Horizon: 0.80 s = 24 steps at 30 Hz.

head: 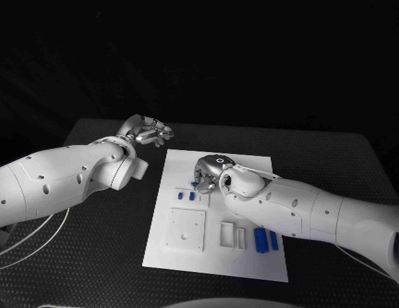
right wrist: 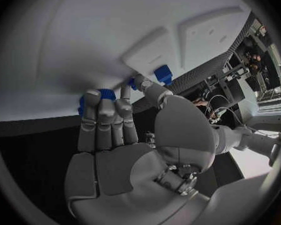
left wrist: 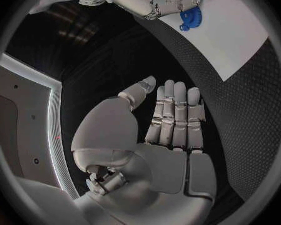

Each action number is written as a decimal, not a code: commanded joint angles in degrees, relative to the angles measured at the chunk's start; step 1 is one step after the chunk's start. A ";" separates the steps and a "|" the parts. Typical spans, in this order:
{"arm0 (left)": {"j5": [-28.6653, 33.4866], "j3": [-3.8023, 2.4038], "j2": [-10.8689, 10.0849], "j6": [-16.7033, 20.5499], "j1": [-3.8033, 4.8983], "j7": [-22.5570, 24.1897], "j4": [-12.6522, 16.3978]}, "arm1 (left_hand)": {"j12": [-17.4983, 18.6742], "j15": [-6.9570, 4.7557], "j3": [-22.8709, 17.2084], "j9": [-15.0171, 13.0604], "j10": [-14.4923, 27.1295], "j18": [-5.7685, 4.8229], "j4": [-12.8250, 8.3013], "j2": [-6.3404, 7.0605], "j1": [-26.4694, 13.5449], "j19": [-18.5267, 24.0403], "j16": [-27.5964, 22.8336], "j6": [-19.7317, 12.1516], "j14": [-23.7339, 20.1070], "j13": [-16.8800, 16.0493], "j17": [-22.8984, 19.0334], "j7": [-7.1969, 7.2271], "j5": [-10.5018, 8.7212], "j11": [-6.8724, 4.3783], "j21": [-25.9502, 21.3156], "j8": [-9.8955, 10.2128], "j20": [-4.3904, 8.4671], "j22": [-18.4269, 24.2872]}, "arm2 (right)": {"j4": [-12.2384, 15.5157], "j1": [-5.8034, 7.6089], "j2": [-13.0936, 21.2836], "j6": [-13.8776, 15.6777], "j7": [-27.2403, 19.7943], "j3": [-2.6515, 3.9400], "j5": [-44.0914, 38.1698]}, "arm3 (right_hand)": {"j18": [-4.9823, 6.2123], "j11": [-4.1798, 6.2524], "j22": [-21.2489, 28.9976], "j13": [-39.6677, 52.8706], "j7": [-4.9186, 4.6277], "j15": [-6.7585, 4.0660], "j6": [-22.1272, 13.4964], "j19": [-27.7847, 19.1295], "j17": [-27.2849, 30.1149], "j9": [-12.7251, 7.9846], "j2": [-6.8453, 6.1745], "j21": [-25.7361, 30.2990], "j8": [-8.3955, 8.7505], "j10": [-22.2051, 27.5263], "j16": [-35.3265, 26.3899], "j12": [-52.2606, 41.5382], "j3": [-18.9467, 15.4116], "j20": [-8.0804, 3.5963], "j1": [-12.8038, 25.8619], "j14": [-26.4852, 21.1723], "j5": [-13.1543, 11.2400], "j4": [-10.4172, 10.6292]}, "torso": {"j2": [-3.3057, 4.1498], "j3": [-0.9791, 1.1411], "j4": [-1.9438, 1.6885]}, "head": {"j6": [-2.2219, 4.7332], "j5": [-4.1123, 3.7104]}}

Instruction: Assemble the parts on the task board

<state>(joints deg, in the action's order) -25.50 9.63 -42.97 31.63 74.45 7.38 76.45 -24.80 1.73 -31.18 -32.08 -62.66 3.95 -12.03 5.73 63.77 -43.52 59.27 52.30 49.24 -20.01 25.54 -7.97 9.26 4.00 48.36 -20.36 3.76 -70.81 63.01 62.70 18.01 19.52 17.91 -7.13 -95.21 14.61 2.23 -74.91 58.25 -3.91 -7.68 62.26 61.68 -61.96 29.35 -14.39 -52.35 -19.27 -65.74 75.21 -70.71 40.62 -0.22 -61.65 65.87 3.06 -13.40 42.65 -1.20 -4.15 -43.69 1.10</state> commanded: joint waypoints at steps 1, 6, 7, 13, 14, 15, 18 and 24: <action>-0.11 -0.03 0.03 -0.59 0.20 0.25 0.20 | 0.20 0.48 -0.04 -0.05 -0.04 0.65 0.48 0.01 -0.59 0.08 -0.36 -0.35 -0.02 0.09 -0.05 0.01 -0.26 0.48 -0.32 -0.35 -0.27 -0.07 | -0.45 -0.67 -0.01 -1.92 1.15 -0.52 -2.37 | 0.39 -0.10 -0.80 0.05 -0.23 0.07 0.12 -0.14 0.06 0.07 0.08 0.01 -0.20 0.01 0.14 0.29 0.39 0.13 -0.67 -0.34 -0.24 0.08 | 0.05 0.03 -0.06 | 0.05 -0.09; -0.11 -0.03 -0.04 -0.60 0.25 0.24 0.21 | 0.20 0.48 -0.02 -0.05 -0.05 0.65 0.55 0.00 -0.65 0.07 -0.36 -0.36 -0.01 0.10 -0.04 0.01 -0.28 0.48 -0.33 -0.36 -0.27 -0.09 | -0.62 -0.67 0.08 -1.50 1.04 -0.54 -2.39 | 0.39 -0.14 -0.80 0.07 -0.27 0.12 0.17 -0.02 0.11 0.11 -0.05 -0.05 -0.16 -0.10 0.19 0.34 0.58 0.31 0.14 -0.28 -0.19 0.75 | 0.05 0.00 -0.07 | 0.01 -0.09; -0.11 -0.03 -0.05 -0.59 0.25 0.25 0.21 | 0.20 0.48 -0.02 -0.05 -0.05 0.65 0.56 -0.01 -0.65 0.07 -0.36 -0.36 -0.01 0.10 -0.04 0.01 -0.28 0.48 -0.33 -0.36 -0.27 -0.09 | -0.65 -0.67 0.15 -1.35 0.90 -0.54 -2.39 | 0.39 -0.14 -0.80 0.07 -0.27 0.13 0.17 -0.01 0.11 0.11 -0.04 -0.06 -0.16 -0.10 0.19 0.35 0.61 0.32 0.17 -0.28 -0.18 0.80 | 0.05 0.00 -0.07 | 0.01 -0.09; -0.11 -0.03 -0.03 -0.73 0.26 0.21 0.27 | 0.19 0.48 -0.03 -0.05 -0.06 0.65 0.60 -0.01 -0.68 0.06 -0.36 -0.37 0.00 0.11 -0.04 0.01 -0.28 0.48 -0.34 -0.37 -0.28 -0.10 | -0.70 -0.67 0.64 -1.13 -1.05 -0.54 -2.11 | 0.39 -0.19 -0.73 0.00 -0.35 0.23 0.06 -0.13 0.25 0.01 0.33 0.09 0.08 -0.05 0.05 0.59 1.77 0.43 0.05 -0.32 0.27 1.35 | -0.02 -0.04 0.01 | 0.07 -0.09; -0.11 -0.03 -0.03 -0.80 0.26 0.19 0.30 | 0.19 0.48 -0.03 -0.05 -0.07 0.65 0.61 -0.01 -0.68 0.06 -0.36 -0.37 0.00 0.11 -0.04 0.01 -0.28 0.48 -0.34 -0.37 -0.27 -0.10 | -0.65 -0.67 0.85 -1.25 -1.44 -0.54 -2.09 | 0.39 -0.22 -0.71 -0.06 -0.45 0.30 0.06 -0.25 0.35 -0.06 0.56 0.19 0.22 0.00 -0.06 0.77 2.78 0.54 -0.07 -0.38 1.59 1.73 | -0.02 -0.03 0.02 | 0.08 -0.09; -0.11 -0.03 -0.05 -0.85 0.26 0.17 0.34 | 0.20 0.48 -0.03 -0.05 -0.07 0.65 0.61 -0.01 -0.68 0.06 -0.36 -0.37 0.00 0.11 -0.04 0.01 -0.28 0.48 -0.34 -0.37 -0.27 -0.10 | -0.70 -0.67 0.98 -1.55 -2.03 -0.54 -1.99 | 0.39 -0.31 -0.75 -0.08 -0.48 0.38 0.04 -0.34 0.41 -0.11 0.63 0.21 0.32 0.02 -0.10 0.88 3.46 0.63 -0.12 -0.41 3.11 1.86 | -0.01 -0.02 0.01 | 0.11 -0.10; -0.11 -0.03 -0.09 -0.82 0.26 0.16 0.42 | 0.20 0.48 -0.02 -0.05 -0.07 0.65 0.64 0.00 -0.71 0.06 -0.37 -0.39 0.00 0.12 -0.04 0.00 -0.28 0.48 -0.35 -0.37 -0.28 -0.11 | -0.72 -0.67 1.32 -1.82 -2.91 -0.54 -1.92 | 0.39 -0.38 -0.81 -0.11 -0.59 0.45 0.01 -0.47 0.50 -0.14 1.21 0.22 0.47 0.06 -0.16 1.05 4.47 0.73 -0.22 -0.52 5.65 1.88 | -0.02 0.00 0.08 | 0.17 -0.13; -0.11 -0.03 -0.09 -0.82 0.27 0.18 0.46 | 0.20 0.48 -0.01 -0.05 -0.07 0.65 0.68 -0.01 -0.74 0.06 -0.37 -0.42 0.00 0.13 -0.03 -0.01 -0.29 0.48 -0.36 -0.37 -0.28 -0.12 | -0.73 -0.67 1.66 -1.24 -4.04 -0.55 -1.54 | 0.39 -0.47 -0.90 -0.07 -0.61 0.54 0.08 -0.64 0.56 -0.13 3.03 0.20 0.56 0.05 -0.10 1.15 6.41 0.81 -0.55 -0.62 10.16 1.10 | 0.02 0.05 0.12 | 0.14 -0.22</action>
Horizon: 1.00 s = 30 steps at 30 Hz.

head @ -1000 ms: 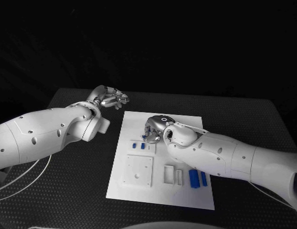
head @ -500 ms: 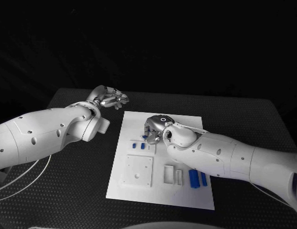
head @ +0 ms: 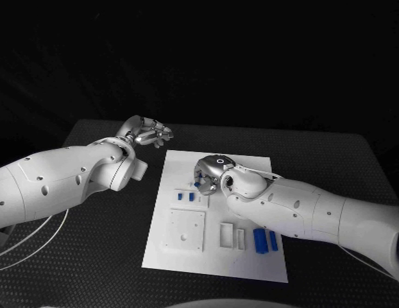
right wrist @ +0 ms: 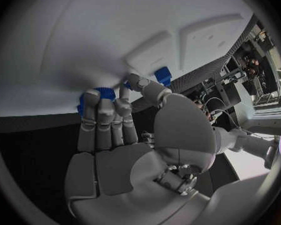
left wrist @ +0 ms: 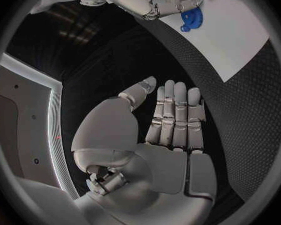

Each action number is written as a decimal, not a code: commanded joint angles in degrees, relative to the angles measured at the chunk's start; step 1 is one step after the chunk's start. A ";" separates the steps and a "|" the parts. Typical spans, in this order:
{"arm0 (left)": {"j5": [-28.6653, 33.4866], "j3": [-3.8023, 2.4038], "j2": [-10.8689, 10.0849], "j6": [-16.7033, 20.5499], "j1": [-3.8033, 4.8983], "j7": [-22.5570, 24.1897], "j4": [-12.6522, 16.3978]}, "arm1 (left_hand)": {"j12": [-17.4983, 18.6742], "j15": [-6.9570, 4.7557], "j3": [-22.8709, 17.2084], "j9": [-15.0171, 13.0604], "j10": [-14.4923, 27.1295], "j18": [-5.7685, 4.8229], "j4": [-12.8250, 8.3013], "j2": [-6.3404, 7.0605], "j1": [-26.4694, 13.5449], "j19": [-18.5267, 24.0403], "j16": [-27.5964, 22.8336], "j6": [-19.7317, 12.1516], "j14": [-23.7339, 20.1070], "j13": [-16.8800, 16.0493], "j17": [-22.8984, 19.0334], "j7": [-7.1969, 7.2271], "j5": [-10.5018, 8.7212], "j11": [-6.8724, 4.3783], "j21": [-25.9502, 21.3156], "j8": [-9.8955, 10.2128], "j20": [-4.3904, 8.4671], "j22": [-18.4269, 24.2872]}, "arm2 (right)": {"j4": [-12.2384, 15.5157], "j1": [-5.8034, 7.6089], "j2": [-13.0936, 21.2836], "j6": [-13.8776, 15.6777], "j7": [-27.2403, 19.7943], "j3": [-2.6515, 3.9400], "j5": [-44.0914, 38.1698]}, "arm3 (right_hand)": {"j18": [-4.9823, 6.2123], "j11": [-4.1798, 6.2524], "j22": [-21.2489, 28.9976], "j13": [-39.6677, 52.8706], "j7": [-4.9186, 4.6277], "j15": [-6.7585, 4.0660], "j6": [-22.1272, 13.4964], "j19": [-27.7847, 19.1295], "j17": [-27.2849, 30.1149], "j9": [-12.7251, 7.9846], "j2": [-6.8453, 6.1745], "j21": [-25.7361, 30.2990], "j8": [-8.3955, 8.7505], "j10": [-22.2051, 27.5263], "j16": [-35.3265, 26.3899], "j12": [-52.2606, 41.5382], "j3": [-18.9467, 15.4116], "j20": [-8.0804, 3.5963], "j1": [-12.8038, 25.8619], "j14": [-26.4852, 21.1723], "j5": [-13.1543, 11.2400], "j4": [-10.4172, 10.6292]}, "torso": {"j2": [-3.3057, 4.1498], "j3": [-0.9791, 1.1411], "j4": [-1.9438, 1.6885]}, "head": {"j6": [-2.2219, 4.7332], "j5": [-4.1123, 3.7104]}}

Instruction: Assemble the parts on the task board

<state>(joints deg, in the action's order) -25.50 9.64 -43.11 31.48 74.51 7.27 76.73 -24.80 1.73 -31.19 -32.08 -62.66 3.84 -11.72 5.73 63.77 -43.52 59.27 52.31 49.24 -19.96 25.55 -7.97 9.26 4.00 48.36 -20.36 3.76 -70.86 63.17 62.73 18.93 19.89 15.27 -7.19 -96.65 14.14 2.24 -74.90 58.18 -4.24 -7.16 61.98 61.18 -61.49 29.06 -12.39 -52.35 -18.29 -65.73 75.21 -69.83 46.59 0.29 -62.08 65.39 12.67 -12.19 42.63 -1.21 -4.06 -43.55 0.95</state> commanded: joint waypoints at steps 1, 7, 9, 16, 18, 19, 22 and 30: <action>-0.11 -0.04 0.04 -0.68 0.20 0.29 0.17 | 0.20 0.48 -0.01 -0.05 -0.07 0.77 0.37 -0.01 -0.74 0.06 -0.37 -0.42 0.00 0.08 -0.03 -0.01 -0.29 0.48 -0.36 -0.37 -0.28 -0.08 | -0.89 -0.71 0.75 -1.55 -1.44 -0.49 -0.03 | 0.86 -0.48 -0.90 0.00 -0.27 0.03 0.37 -0.13 0.08 0.15 1.05 0.19 -0.42 0.03 -0.09 0.26 0.47 0.30 -0.12 -0.14 0.57 -0.13 | 0.04 0.07 0.04 | 0.00 -0.06; -0.11 -0.03 0.06 -0.80 0.20 0.28 0.05 | 0.20 0.47 -0.02 -0.04 -0.07 0.77 0.39 -0.01 -0.74 0.06 -0.38 -0.45 0.01 0.10 -0.03 -0.01 -0.28 0.47 -0.38 -0.37 -0.27 -0.09 | -0.67 -0.71 1.16 1.42 -2.90 -0.49 2.08 | 0.86 -0.37 -0.96 0.12 -0.16 -0.02 0.69 0.06 0.07 0.21 1.44 -0.01 -0.53 -0.17 0.09 0.10 0.87 0.28 0.21 0.02 1.33 -0.66 | 0.03 0.10 -0.03 | 0.16 -0.19; -0.11 -0.03 0.03 -0.82 0.20 0.28 0.01 | 0.20 0.47 -0.03 -0.04 -0.07 0.78 0.40 -0.01 -0.74 0.06 -0.38 -0.46 0.01 0.10 -0.03 -0.01 -0.28 0.47 -0.38 -0.37 -0.27 -0.10 | -0.68 -0.71 1.22 2.42 -3.66 -0.49 2.89 | 0.86 -0.33 -0.96 0.15 -0.13 -0.05 0.80 0.14 0.07 0.23 1.50 -0.06 -0.58 -0.25 0.13 0.06 0.91 0.27 0.37 0.08 1.54 -0.77 | 0.04 0.06 -0.06 | 0.15 -0.21; -0.11 -0.03 -0.04 -1.31 0.20 0.26 -0.11 | 0.20 0.47 -0.04 -0.04 -0.08 0.78 0.43 -0.03 -0.74 0.05 -0.37 -0.47 0.02 0.11 -0.02 -0.02 -0.28 0.47 -0.39 -0.38 -0.27 -0.12 | 0.08 -0.71 1.85 5.22 -5.74 -0.49 5.64 | 0.86 -0.26 -0.95 0.21 -0.06 -0.15 0.96 0.34 0.08 0.27 1.62 -0.20 -0.64 -0.42 0.22 -0.02 0.87 0.20 0.74 0.22 2.01 -1.06 | 0.02 -0.01 -0.08 | 0.23 -0.21; -0.15 -0.01 -0.11 -1.75 0.20 0.20 -0.08 | 0.20 0.46 -0.06 -0.05 -0.09 0.79 0.45 -0.07 -0.72 0.04 -0.37 -0.47 0.04 0.12 -0.01 -0.01 -0.27 0.46 -0.40 -0.39 -0.26 -0.13 | 0.44 -0.70 2.13 5.98 -6.17 -0.49 6.55 | 0.86 -0.24 -0.95 0.22 -0.04 -0.18 1.00 0.40 0.08 0.28 1.65 -0.23 -0.66 -0.47 0.24 -0.04 0.83 0.18 0.84 0.25 2.09 -1.11 | 0.02 -0.01 -0.09 | 0.24 -0.20; -0.35 -0.01 -0.13 -1.93 0.20 0.00 -0.09 | 0.20 0.45 -0.07 -0.05 -0.10 0.80 0.45 -0.08 -0.70 0.04 -0.36 -0.47 0.06 0.12 -0.01 -0.01 -0.27 0.46 -0.40 -0.40 -0.26 -0.13 | 0.67 -0.70 2.30 6.25 -6.29 -0.48 6.55 | 0.86 -0.23 -0.95 0.23 -0.03 -0.20 1.03 0.43 0.08 0.29 1.67 -0.25 -0.67 -0.50 0.25 -0.05 0.81 0.16 0.90 0.26 2.16 -1.15 | 0.02 -0.02 -0.09 | 0.28 -0.19; -0.57 0.00 -0.32 -3.51 0.21 -0.91 -0.05 | 0.14 0.37 0.15 -0.09 -0.25 0.81 0.72 0.00 -1.03 -0.10 -0.19 -0.31 0.34 0.15 0.09 0.07 -0.39 0.40 -0.37 -0.54 -0.23 -0.24 | 1.23 -0.69 2.74 6.38 -6.38 -0.47 6.95 | 0.86 -0.20 -0.94 0.25 0.01 -0.26 1.09 0.51 0.09 0.31 1.72 -0.29 -0.69 -0.56 0.29 -0.07 0.76 0.11 1.02 0.31 2.44 -1.31 | 0.03 -0.04 -0.07 | 0.30 -0.16; -3.37 0.00 -1.25 -11.59 0.22 -8.50 0.39 | 0.02 -0.31 1.64 0.30 -2.30 0.98 5.13 2.02 -5.80 -0.95 0.15 1.31 1.44 0.59 0.46 0.91 -3.88 -0.51 -0.70 -0.65 0.40 -0.78 | 3.89 -0.61 4.88 6.41 -6.04 -0.26 7.19 | 0.86 -0.16 -0.93 0.27 0.04 -0.30 1.15 0.56 0.09 0.32 1.73 -0.32 -0.72 -0.62 0.30 -0.08 0.72 0.07 1.13 0.35 2.72 -1.46 | 0.02 -0.04 0.05 | 0.81 -0.15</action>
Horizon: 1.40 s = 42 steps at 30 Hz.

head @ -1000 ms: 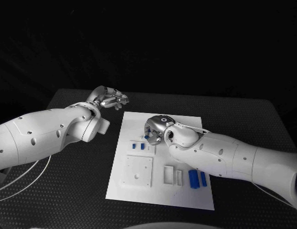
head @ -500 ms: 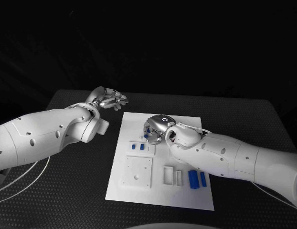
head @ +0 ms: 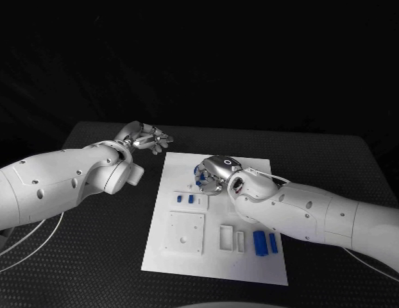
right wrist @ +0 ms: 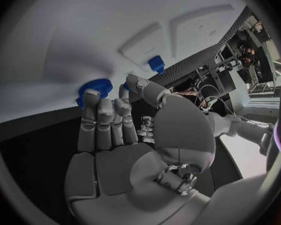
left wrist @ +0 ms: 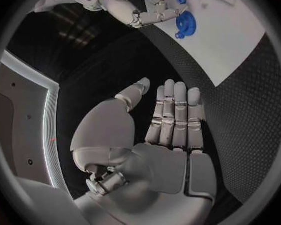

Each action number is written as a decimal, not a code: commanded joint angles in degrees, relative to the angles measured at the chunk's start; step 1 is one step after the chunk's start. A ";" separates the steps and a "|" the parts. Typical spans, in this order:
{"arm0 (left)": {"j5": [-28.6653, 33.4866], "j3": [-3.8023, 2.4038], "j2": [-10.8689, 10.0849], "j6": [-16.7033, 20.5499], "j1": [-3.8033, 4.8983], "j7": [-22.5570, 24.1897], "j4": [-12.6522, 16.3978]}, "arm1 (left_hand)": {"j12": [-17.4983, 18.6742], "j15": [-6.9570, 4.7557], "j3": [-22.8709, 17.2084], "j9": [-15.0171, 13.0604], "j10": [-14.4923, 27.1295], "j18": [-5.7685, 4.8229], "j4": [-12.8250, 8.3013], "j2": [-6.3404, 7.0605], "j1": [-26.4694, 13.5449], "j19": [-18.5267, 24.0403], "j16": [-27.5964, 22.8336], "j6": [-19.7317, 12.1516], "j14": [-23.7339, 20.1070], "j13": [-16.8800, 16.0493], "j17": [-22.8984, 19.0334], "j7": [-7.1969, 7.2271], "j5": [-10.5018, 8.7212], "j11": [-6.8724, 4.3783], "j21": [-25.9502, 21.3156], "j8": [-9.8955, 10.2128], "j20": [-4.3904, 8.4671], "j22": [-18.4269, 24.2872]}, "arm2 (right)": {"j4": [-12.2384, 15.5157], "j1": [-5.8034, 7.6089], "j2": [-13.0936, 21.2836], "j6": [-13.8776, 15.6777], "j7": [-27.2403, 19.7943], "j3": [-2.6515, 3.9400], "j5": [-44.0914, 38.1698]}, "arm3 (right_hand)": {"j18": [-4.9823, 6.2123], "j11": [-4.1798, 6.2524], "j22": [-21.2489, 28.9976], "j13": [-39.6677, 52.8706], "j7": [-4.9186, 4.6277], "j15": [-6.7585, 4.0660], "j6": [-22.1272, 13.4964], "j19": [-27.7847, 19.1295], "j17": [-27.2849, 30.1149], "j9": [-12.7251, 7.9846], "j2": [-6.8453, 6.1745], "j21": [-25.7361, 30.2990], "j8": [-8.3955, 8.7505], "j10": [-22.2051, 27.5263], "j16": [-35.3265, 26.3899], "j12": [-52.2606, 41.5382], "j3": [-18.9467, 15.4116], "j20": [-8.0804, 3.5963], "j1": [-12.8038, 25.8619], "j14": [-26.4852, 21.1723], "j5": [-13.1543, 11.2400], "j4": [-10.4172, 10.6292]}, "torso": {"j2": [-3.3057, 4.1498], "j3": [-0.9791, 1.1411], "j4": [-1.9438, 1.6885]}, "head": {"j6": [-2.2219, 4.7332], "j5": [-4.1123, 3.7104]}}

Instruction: Assemble the parts on the task board

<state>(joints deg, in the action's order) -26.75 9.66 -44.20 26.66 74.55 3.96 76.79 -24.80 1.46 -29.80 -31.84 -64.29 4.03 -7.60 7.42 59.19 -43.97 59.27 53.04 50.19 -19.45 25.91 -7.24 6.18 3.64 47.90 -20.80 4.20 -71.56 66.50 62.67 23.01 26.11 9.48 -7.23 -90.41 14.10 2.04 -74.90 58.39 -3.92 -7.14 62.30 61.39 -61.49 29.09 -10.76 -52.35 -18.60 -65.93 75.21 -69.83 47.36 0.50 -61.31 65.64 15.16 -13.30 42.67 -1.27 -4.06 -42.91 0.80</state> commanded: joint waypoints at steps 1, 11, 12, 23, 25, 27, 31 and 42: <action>-2.13 -0.02 -0.34 -7.76 0.19 -6.25 0.44 | 0.08 -0.15 0.36 0.09 -1.12 0.84 1.69 0.43 -1.89 -0.65 0.15 0.97 0.68 0.16 0.11 0.34 -1.43 -0.32 -0.28 -0.24 0.07 -0.12 | 1.12 -0.49 1.17 0.18 -0.18 -0.11 0.99 | 0.90 0.04 -0.93 0.06 -0.27 -0.32 0.84 0.35 0.10 0.30 0.10 -0.32 -0.40 -0.43 0.30 -0.08 -0.05 -0.14 0.37 0.10 0.23 -0.36 | -0.03 0.02 0.10 | 0.29 0.03; -3.41 0.03 -1.20 -16.66 0.17 -12.84 2.13 | 1.49 -0.91 1.45 0.35 -3.74 1.17 8.40 4.53 -8.00 -1.91 -0.39 2.91 2.15 1.04 0.16 1.06 -3.37 -1.03 -0.80 0.06 0.84 -0.34 | 6.09 0.08 4.56 0.63 0.36 0.87 1.49 | 0.90 0.06 -0.92 0.08 -0.25 -0.35 0.88 0.37 0.10 0.31 0.06 -0.33 -0.42 -0.46 0.31 -0.09 -0.04 -0.16 0.39 0.12 0.34 -0.44 | -0.08 0.20 0.63 | 1.10 0.12; -3.43 0.07 -1.14 -17.11 0.17 -13.37 2.36 | 1.68 -0.92 1.19 0.36 -3.83 1.20 8.90 4.84 -7.93 -1.92 -0.44 2.88 2.16 1.12 0.19 1.05 -3.35 -1.03 -0.86 0.15 0.86 -0.38 | 6.36 0.14 4.72 0.61 0.42 0.95 1.53 | 0.90 0.06 -0.92 0.08 -0.25 -0.35 0.89 0.37 0.10 0.31 0.06 -0.33 -0.42 -0.46 0.32 -0.09 -0.04 -0.16 0.39 0.12 0.35 -0.44 | -0.07 0.20 0.57 | 1.15 0.11; -6.94 0.37 0.47 -18.80 0.14 -18.24 3.90 | 2.34 -0.80 1.18 0.91 -4.14 1.14 9.05 5.06 -6.13 -1.81 -0.56 1.18 2.03 1.33 0.42 0.19 -3.36 -0.92 -1.00 1.56 0.72 -0.80 | 8.19 0.27 5.39 1.07 0.90 1.92 2.01 | 0.90 0.08 -0.92 0.08 -0.24 -0.37 0.93 0.40 0.11 0.32 0.00 -0.34 -0.44 -0.50 0.32 -0.09 -0.02 -0.18 0.41 0.14 0.38 -0.48 | -0.07 0.38 0.70 | 1.63 0.11; -7.29 0.39 0.74 -18.99 0.14 -19.01 3.96 | 2.32 -0.81 1.27 0.97 -4.28 1.14 9.21 5.06 -6.20 -1.86 -0.51 1.09 2.10 1.30 0.47 0.13 -3.36 -0.96 -0.99 1.66 0.73 -0.84 | 8.36 0.27 5.40 1.20 0.96 2.10 2.01 | 0.90 0.08 -0.91 0.08 -0.23 -0.37 0.93 0.41 0.11 0.32 -0.01 -0.34 -0.44 -0.50 0.33 -0.09 -0.02 -0.18 0.42 0.14 0.38 -0.48 | -0.08 0.36 0.68 | 1.63 0.09; -7.78 0.42 1.13 -19.24 0.14 -19.73 3.89 | 2.27 -0.84 1.46 1.05 -4.49 1.12 9.81 5.10 -6.72 -1.94 -0.44 1.00 2.21 1.26 0.54 0.06 -3.36 -1.04 -0.99 1.79 0.73 -0.88 | 8.64 0.27 5.42 1.28 1.04 2.31 2.01 | 0.90 0.08 -0.91 0.08 -0.23 -0.37 0.94 0.41 0.11 0.32 -0.02 -0.35 -0.44 -0.50 0.33 -0.09 -0.01 -0.19 0.42 0.14 0.38 -0.49 | -0.08 0.31 0.66 | 1.68 0.05; -8.39 0.46 1.88 -19.15 0.15 -20.55 3.72 | 2.44 -0.94 1.44 1.28 -4.64 1.21 11.61 5.84 -7.41 -2.04 -0.41 0.89 2.23 1.26 0.68 -0.01 -3.35 -1.11 -1.09 2.11 0.85 -1.00 | 8.95 0.30 5.46 1.57 1.24 2.78 1.88 | 0.90 0.09 -0.91 0.09 -0.22 -0.38 0.96 0.43 0.11 0.32 -0.05 -0.35 -0.45 -0.52 0.33 -0.09 0.00 -0.20 0.42 0.16 0.39 -0.50 | -0.10 0.29 0.64 | 1.75 -0.03; -9.05 0.47 3.33 -19.11 0.16 -21.72 3.38 | 3.05 -1.14 9.67 1.60 -4.89 1.55 14.57 3.89 -6.80 -1.66 -0.46 1.17 2.01 1.11 1.19 0.16 -3.35 -1.28 -1.98 2.59 1.03 -1.46 | 9.66 0.32 4.73 1.96 1.54 4.25 1.44 | 0.90 0.11 -0.89 0.09 -0.20 -0.42 1.01 0.50 0.12 0.33 -0.14 -0.37 -0.47 -0.58 0.34 -0.09 0.09 -0.23 0.40 0.20 0.41 -0.50 | -0.06 0.27 0.57 | 1.87 -0.19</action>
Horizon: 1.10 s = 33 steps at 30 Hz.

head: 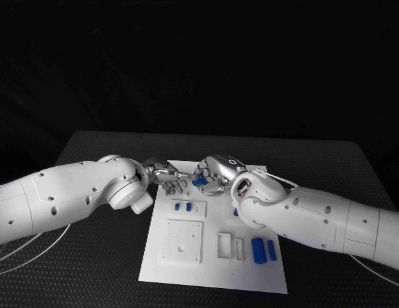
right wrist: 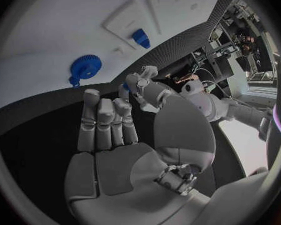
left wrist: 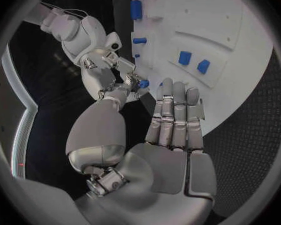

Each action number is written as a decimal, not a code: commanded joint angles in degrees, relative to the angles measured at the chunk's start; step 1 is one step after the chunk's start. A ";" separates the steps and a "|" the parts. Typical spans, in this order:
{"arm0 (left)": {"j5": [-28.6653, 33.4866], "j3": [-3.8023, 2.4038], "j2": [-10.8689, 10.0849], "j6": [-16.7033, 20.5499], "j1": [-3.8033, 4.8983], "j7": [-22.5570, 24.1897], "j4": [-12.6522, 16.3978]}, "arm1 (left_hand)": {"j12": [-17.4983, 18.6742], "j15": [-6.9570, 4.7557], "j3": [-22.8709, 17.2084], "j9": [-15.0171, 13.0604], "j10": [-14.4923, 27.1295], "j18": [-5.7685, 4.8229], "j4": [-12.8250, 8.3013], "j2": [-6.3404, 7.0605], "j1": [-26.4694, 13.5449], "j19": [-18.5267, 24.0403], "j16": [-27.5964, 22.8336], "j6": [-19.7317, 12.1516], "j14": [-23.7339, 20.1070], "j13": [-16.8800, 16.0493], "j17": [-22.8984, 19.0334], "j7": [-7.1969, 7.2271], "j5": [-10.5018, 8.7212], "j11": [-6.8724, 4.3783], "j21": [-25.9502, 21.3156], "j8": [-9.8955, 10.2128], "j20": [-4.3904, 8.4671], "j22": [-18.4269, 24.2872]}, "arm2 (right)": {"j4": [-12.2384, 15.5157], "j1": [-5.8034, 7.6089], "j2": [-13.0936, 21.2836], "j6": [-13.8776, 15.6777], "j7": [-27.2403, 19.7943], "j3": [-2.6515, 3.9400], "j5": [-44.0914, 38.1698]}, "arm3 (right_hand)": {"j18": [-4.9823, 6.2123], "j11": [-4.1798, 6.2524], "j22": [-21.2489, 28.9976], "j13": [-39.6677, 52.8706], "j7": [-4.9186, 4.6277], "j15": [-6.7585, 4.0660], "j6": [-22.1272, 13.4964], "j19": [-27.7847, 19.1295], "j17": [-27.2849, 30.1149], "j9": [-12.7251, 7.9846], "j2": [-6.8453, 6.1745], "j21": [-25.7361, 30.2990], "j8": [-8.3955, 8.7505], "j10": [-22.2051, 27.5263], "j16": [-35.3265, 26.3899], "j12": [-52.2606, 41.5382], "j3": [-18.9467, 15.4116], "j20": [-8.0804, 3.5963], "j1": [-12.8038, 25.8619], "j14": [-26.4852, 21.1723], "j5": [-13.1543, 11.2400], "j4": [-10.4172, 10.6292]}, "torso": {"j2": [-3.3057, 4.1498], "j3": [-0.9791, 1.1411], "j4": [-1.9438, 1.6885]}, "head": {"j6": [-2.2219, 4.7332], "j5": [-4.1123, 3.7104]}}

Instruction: Assemble the parts on the task board

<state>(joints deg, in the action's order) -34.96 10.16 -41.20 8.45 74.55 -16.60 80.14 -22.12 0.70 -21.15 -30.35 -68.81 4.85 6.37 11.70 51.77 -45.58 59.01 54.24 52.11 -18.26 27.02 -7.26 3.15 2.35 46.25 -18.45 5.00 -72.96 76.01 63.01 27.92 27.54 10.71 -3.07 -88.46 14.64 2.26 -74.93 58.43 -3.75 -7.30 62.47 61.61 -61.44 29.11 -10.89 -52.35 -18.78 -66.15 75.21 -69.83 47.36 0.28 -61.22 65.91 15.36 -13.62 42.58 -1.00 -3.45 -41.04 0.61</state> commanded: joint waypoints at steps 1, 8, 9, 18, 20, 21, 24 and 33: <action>-0.83 -0.02 0.42 -0.88 0.16 -1.19 0.00 | 0.38 -0.39 1.39 0.12 -0.44 0.74 0.97 -0.47 0.87 -0.10 -0.20 0.04 0.12 -0.10 0.11 0.20 -0.33 -0.03 -0.37 0.24 0.25 -0.08 | 0.19 -0.02 -0.20 0.54 0.30 0.14 -0.53 | 0.36 -0.10 -0.87 0.05 -0.38 -0.26 0.84 0.29 0.08 0.32 -0.02 -0.38 -0.29 -0.36 0.34 -0.09 0.09 -0.01 0.32 -0.06 0.21 -0.18 | 0.03 -0.02 -0.05 | -0.03 -0.03; -0.28 -0.02 0.68 -0.43 0.16 -1.04 -0.04 | 0.80 -0.51 8.91 0.44 -0.81 0.73 10.08 -1.91 8.42 -0.57 -0.41 0.62 0.30 -0.34 0.46 0.34 -0.38 -0.14 -1.07 0.57 0.38 -0.70 | 0.54 -0.02 -0.43 0.41 0.34 0.23 -0.58 | 0.36 -0.09 -0.86 0.06 -0.36 -0.29 0.87 0.33 0.09 0.33 -0.07 -0.39 -0.30 -0.40 0.35 -0.09 0.15 -0.03 0.31 -0.03 0.24 -0.17 | 0.03 -0.04 0.00 | -0.04 0.04; -0.07 -0.02 0.69 -0.24 0.16 -0.89 -0.04 | 0.79 -0.53 9.85 0.45 -0.93 0.71 10.35 -2.43 9.15 -0.65 -0.42 0.75 0.36 -0.38 0.49 0.37 -0.37 -0.18 -1.10 0.55 0.38 -0.78 | 0.53 -0.02 -0.46 0.29 0.39 0.23 -0.61 | 0.36 -0.08 -0.85 0.06 -0.36 -0.29 0.87 0.33 0.09 0.33 -0.08 -0.39 -0.30 -0.41 0.35 -0.09 0.16 -0.03 0.31 -0.03 0.25 -0.16 | 0.03 -0.05 0.01 | -0.05 0.04; 0.98 -0.03 0.88 -0.43 0.17 -0.29 0.13 | 0.89 -0.59 15.45 0.55 -1.99 0.55 10.45 -6.91 12.27 -0.84 -0.78 2.16 0.47 -0.49 0.54 0.94 -0.33 -0.72 -1.87 0.28 0.47 -1.06 | 0.36 -0.02 -0.67 -0.24 0.50 0.23 -0.63 | 0.36 -0.08 -0.85 0.06 -0.35 -0.30 0.88 0.36 0.09 0.33 -0.13 -0.39 -0.30 -0.43 0.35 -0.08 0.20 -0.04 0.32 -0.01 0.28 -0.15 | 0.01 -0.11 -0.04 | -0.10 -0.03; 1.26 -0.03 0.98 -0.69 0.17 -0.27 0.17 | 0.92 -0.60 15.89 0.56 -2.23 0.54 10.40 -7.74 12.86 -0.87 -0.82 2.44 0.50 -0.48 0.55 1.05 -0.32 -0.81 -1.98 0.22 0.49 -1.11 | 0.32 -0.02 -0.73 -0.32 0.53 0.23 -0.64 | 0.36 -0.08 -0.84 0.06 -0.35 -0.30 0.88 0.36 0.10 0.33 -0.14 -0.39 -0.30 -0.43 0.35 -0.08 0.20 -0.05 0.32 -0.01 0.28 -0.15 | 0.01 -0.10 -0.04 | -0.13 -0.05; 1.45 -0.03 1.01 -0.87 0.17 -0.26 0.19 | 0.93 -0.61 16.27 0.56 -2.47 0.51 10.40 -8.29 13.44 -0.87 -0.84 2.70 0.51 -0.49 0.56 1.15 -0.31 -0.91 -2.05 0.16 0.49 -1.16 | 0.29 -0.02 -0.78 -0.40 0.56 0.23 -0.65 | 0.36 -0.07 -0.84 0.06 -0.35 -0.30 0.88 0.36 0.10 0.33 -0.15 -0.39 -0.30 -0.44 0.35 -0.08 0.20 -0.05 0.32 -0.01 0.28 -0.15 | 0.01 -0.09 -0.04 | -0.16 -0.07; 1.68 -0.04 1.05 -1.00 0.17 -0.21 0.27 | 1.03 -0.64 17.64 0.62 -3.09 0.40 10.40 -9.65 15.18 -0.92 -0.86 3.29 0.65 -0.48 0.63 1.36 -0.30 -1.11 -2.24 0.07 0.51 -1.38 | 0.16 -0.02 -0.89 -0.47 0.56 0.23 -0.65 | 0.36 -0.07 -0.84 0.06 -0.35 -0.31 0.89 0.37 0.10 0.33 -0.16 -0.39 -0.30 -0.44 0.35 -0.07 0.22 -0.05 0.32 0.00 0.29 -0.14 | 0.02 -0.08 -0.04 | -0.22 -0.07; 3.27 -0.04 1.16 -0.26 0.17 0.14 0.13 | 1.26 -0.72 20.49 0.81 -4.35 0.12 10.40 -11.83 19.73 -1.24 -0.99 4.59 0.87 -0.53 0.74 1.77 -0.20 -1.48 -2.76 -0.02 0.61 -1.86 | 0.08 -0.02 -1.09 -0.63 0.56 0.23 -0.68 | 0.36 -0.07 -0.83 0.06 -0.34 -0.32 0.89 0.38 0.11 0.33 -0.18 -0.39 -0.30 -0.46 0.34 -0.07 0.25 -0.06 0.34 0.01 0.32 -0.13 | 0.02 -0.07 -0.09 | -0.44 -0.09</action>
<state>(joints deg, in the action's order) -33.22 10.15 -40.15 8.32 74.55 -17.34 80.22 -21.03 0.09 -0.92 -29.60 -72.80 4.91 16.80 -0.15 71.02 -46.40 58.34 58.45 52.71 -18.71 27.69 -5.52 2.93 0.82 43.69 -18.14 5.41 -74.75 76.05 62.99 26.91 27.54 11.25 -2.86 -88.56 14.59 2.25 -74.91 58.41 -3.75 -7.25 62.47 61.61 -61.40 29.14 -11.11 -52.35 -18.92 -66.14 75.21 -69.83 47.27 0.28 -61.01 65.91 15.31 -13.70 42.59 -1.09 -3.52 -41.47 0.49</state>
